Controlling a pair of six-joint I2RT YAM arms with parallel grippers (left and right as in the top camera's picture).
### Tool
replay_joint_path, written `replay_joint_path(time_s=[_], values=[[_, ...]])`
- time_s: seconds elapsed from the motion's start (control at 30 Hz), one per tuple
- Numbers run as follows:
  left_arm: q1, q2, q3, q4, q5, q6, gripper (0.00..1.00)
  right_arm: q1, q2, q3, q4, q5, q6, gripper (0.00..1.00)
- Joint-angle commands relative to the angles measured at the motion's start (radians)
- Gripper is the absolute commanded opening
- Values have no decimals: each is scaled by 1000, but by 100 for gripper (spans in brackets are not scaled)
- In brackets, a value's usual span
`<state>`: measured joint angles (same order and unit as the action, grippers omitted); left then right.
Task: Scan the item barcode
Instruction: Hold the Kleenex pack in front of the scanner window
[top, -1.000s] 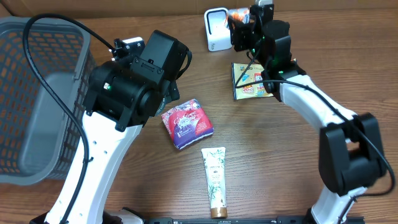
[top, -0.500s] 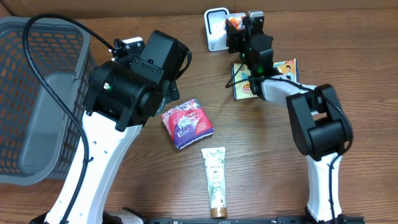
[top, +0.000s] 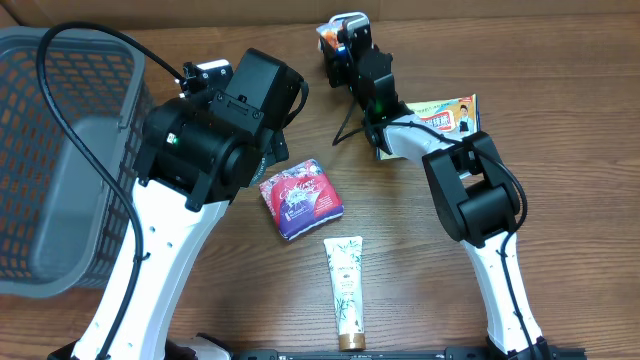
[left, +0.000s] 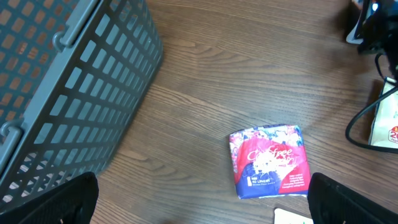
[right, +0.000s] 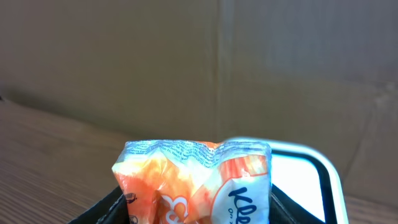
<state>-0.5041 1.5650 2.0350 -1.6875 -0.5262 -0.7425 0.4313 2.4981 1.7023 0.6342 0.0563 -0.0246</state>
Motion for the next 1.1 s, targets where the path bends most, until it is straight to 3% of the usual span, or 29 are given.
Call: replay_joint_path(time_s=[0.0,0.2,0.73,1.07], values=[[-5,0,0,-2,0,-21,100,-18,32,35,7,33,-81,54],[-5,0,0,-2,1,-21,100,-18,32,52,7,44,-175,54],[-5,0,0,-2,0,-21,100,-24,18,66,-85,56,-153,56],[-5,0,0,-2,0,-21,100,-61,-231,66,-380,56,-140,55]])
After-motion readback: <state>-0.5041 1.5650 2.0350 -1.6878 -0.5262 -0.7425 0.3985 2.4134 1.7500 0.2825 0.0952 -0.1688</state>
